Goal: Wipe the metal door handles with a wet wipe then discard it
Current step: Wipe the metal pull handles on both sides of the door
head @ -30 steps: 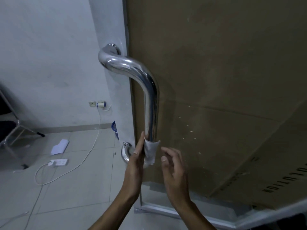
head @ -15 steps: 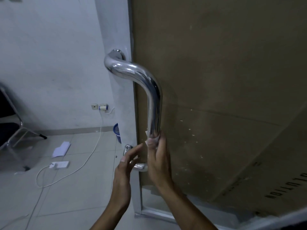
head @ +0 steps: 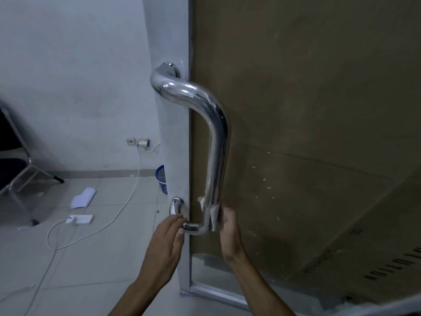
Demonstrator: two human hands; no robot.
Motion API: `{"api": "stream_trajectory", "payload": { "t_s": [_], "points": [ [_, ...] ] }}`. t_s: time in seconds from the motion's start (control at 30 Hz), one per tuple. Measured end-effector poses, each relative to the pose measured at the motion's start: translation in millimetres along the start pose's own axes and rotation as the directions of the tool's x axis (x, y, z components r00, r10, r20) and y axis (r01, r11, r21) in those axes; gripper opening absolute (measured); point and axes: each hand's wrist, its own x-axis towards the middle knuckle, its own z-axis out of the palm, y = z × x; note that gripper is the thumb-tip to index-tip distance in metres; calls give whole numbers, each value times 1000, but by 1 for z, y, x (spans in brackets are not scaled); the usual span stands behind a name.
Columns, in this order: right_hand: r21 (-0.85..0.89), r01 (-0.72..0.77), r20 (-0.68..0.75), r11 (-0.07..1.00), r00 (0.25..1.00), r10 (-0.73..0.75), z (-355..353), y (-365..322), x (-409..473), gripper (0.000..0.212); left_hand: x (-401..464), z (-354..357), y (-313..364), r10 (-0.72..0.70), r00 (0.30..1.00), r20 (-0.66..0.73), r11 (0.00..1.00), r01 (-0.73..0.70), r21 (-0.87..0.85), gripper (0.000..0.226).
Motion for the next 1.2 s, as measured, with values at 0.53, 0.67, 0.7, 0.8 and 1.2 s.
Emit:
{"api": "stream_trajectory", "payload": {
  "t_s": [0.53,0.67,0.7,0.8,1.2],
  "points": [
    [-426,312,-191,849,887,-421,19,-19,10,71,2,10,-24,132,991,37,969,-137,208,38],
    [-286,414,-206,864,854,-477,25,-52,27,74,1,11,-23,139,990,21,968,-140,206,39],
    [-228,403,-200,886,871,-448,27,-53,31,74,2,10,-21,136,991,19,969,-137,207,39],
    [-38,264,-174,964,948,-267,27,-44,32,83,4,7,-19,151,988,26,966,-154,206,37],
    [11,-256,-68,967,964,256,6,47,-5,65,-2,9,-18,98,994,58,972,-108,210,44]
  ]
}}
